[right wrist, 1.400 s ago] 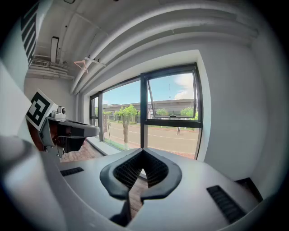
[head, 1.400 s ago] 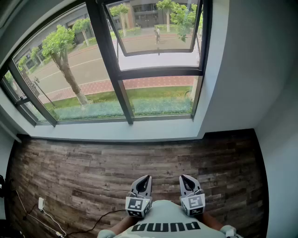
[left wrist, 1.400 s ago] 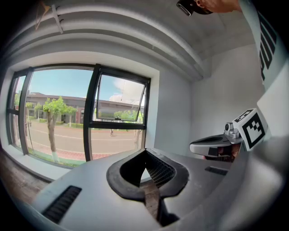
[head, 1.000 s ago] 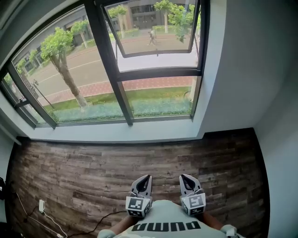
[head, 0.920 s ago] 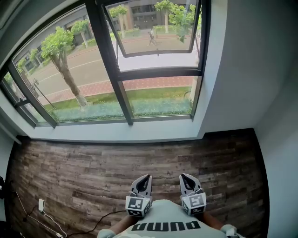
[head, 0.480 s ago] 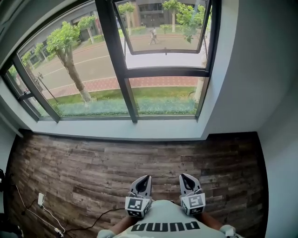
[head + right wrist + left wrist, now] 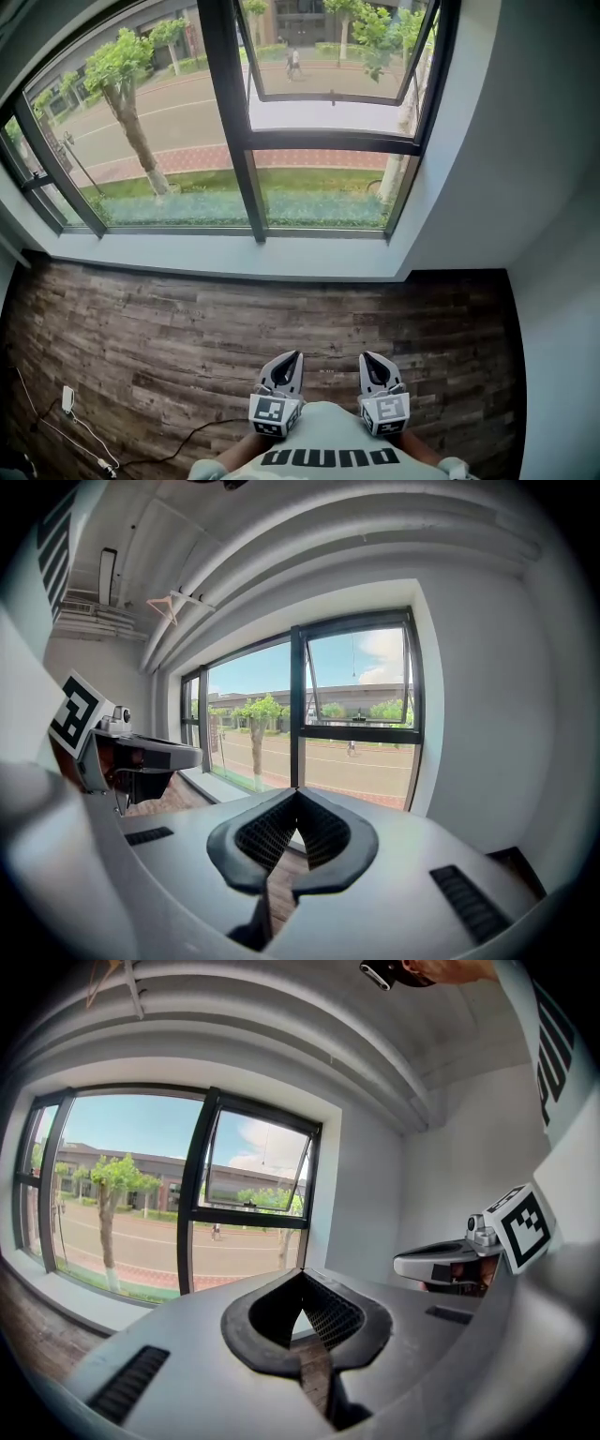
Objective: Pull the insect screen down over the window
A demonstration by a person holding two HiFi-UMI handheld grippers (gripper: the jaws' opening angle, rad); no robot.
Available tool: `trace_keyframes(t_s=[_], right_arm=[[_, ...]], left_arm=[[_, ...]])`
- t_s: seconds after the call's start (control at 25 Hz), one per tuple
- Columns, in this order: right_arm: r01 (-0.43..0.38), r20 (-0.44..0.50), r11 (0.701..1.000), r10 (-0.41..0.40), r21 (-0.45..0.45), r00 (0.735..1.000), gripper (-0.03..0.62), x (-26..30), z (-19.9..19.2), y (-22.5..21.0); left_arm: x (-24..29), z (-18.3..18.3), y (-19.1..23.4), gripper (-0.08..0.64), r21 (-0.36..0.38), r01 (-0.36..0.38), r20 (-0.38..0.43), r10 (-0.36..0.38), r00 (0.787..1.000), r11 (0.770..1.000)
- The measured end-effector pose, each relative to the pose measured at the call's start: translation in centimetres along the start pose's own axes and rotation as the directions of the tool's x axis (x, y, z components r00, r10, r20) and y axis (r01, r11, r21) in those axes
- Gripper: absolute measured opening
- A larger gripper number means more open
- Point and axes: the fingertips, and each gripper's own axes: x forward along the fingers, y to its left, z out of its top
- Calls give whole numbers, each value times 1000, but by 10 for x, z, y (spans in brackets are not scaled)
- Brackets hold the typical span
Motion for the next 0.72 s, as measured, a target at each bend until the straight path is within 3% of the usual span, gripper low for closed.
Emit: trace_keyframes(t_s=[0.24, 0.52, 0.72], right_arm=[[24, -12, 1000, -24, -1, 1000, 5, 44, 15, 14], [60, 25, 998, -60, -14, 998, 5, 110, 56, 28], [76, -7, 997, -77, -11, 997, 5, 154, 64, 44]], left_arm=[[18, 8, 47, 14, 6, 21, 1, -21, 1000, 1000], [50, 53, 117, 14, 29, 48, 39, -49, 998, 998], [65, 62, 166, 14, 16, 57, 22, -57, 998, 998]])
